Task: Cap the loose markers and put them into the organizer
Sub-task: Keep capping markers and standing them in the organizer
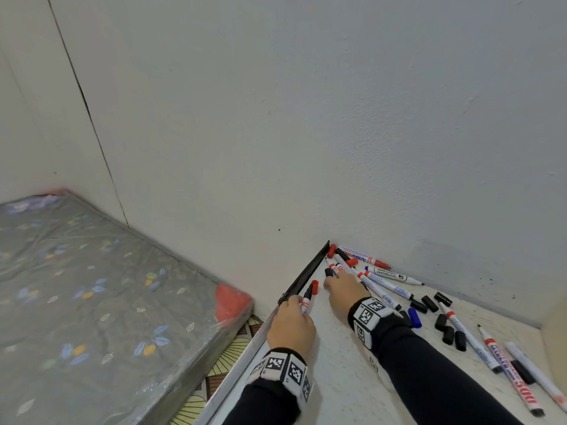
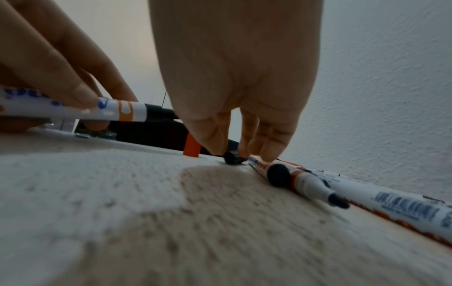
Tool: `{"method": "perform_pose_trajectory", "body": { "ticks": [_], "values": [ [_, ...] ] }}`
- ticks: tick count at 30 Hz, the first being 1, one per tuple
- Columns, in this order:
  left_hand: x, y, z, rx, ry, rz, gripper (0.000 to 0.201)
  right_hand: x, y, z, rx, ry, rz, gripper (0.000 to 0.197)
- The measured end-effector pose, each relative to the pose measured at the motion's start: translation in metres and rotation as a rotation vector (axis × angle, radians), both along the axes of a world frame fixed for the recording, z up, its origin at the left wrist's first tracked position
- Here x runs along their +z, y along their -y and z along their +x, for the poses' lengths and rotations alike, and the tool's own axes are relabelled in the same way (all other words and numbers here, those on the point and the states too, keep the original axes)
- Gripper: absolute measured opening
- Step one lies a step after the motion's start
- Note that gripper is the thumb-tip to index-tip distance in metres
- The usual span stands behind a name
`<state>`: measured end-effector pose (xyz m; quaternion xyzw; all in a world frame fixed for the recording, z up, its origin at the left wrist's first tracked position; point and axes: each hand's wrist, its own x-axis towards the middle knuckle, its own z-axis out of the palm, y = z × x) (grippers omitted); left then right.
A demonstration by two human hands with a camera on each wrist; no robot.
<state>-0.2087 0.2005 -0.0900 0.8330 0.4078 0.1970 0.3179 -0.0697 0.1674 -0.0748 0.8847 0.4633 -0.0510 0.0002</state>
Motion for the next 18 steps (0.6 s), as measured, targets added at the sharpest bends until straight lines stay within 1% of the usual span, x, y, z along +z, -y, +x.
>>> {"method": "perform_pose_trajectory", "body": {
  "ticks": [2,4,6,7,9,11,12,15,18],
  "values": [
    [-0.0003,0.0001,0.0002,-0.002,0.004,0.0,0.03,-0.001,-0.0002,-0.0006,-0.038,0.025,-0.002,0.034],
    [-0.0001,-0.0002,0.0005,-0.003,0.006,0.003,0.031,-0.0011,-0.0005,0.0017,-0.076,0.007,0.072,0.033],
    [-0.0008,-0.0006,0.0013,-0.004,0.009,0.004,0.031,-0.002,-0.0001,0.0053,-0.073,-0.048,0.157,0.039],
    [-0.0012,-0.0007,0.002,-0.004,0.01,0.004,0.03,-0.002,0.0001,0.0067,-0.043,-0.071,0.15,0.044],
    [-0.0019,-0.0006,0.0024,0.001,0.008,0.009,0.03,-0.0013,0.0004,0.0062,0.009,-0.075,0.018,0.052],
    [-0.0023,-0.001,0.0027,0.006,0.008,0.012,0.03,-0.001,-0.0004,0.0037,0.005,-0.038,-0.087,0.052],
    [-0.0025,-0.0011,0.0029,0.006,0.009,0.009,0.03,-0.0014,-0.0005,0.0025,-0.008,-0.035,-0.093,0.05],
    [-0.0029,-0.0012,0.0028,0.002,0.017,-0.001,0.029,-0.0024,-0.0012,-0.0005,-0.041,-0.049,-0.005,0.045],
    [-0.0038,-0.0019,0.0032,0.001,0.025,-0.009,0.028,0.0019,0.0007,0.0,-0.114,-0.124,0.166,0.031]
  ]
}}
